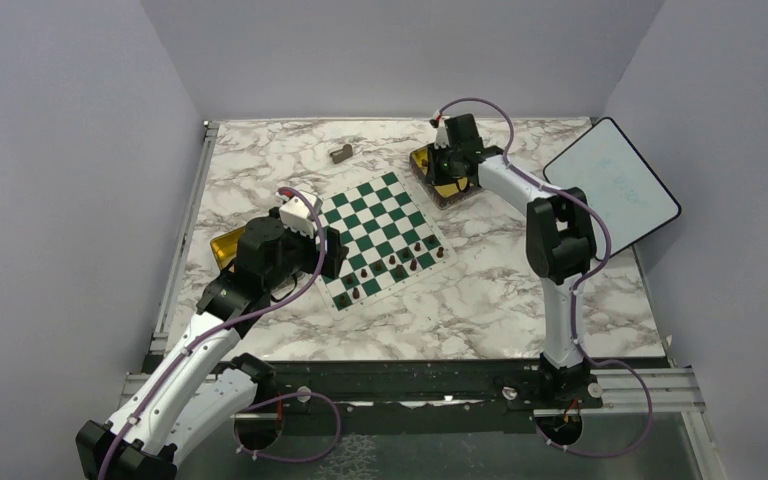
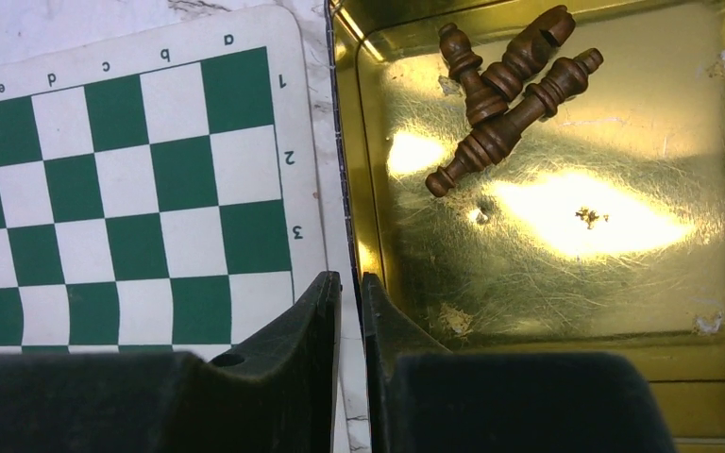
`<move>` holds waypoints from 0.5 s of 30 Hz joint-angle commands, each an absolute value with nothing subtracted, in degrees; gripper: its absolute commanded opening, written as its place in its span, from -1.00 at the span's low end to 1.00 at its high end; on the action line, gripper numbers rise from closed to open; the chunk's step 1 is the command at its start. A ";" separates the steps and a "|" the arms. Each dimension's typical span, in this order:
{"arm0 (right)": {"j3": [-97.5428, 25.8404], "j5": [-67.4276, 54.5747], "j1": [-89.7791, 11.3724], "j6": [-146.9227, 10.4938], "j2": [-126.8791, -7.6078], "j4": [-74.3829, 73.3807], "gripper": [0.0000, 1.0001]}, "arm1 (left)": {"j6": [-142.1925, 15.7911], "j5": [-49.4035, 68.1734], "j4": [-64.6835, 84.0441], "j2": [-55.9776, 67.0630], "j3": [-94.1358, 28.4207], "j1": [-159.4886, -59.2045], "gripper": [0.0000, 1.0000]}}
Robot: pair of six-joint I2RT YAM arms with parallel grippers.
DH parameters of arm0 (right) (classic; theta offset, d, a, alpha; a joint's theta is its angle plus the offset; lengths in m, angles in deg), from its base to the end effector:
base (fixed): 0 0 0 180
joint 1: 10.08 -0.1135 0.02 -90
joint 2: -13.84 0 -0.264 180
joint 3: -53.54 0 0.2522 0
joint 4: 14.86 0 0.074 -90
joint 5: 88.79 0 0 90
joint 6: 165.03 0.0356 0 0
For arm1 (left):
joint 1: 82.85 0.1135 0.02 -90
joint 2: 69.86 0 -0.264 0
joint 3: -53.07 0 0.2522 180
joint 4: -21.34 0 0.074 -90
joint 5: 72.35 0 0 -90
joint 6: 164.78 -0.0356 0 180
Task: Set up the chess pieces on the board
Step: Adjust the storage box at the center of the board.
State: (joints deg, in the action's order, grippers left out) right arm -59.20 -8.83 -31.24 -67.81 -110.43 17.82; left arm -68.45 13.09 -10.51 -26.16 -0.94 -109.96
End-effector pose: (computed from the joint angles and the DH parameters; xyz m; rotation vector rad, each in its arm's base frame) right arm 0.4584 0.1841 0.2052 -0.3749 2.3421 0.4472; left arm 0.1581 -0.0841 0.3008 0.4084 1.9312 -0.4615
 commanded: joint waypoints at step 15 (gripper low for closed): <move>-58.84 -2.03 -32.76 -59.98 -109.88 15.16 -0.61 | -68.87 13.43 -9.20 -27.28 -0.23 -110.00 0.98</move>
State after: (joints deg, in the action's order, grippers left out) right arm -58.80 -3.52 -32.51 -61.88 -110.43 16.55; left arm -68.45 13.09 -10.51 -26.49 -0.50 -109.96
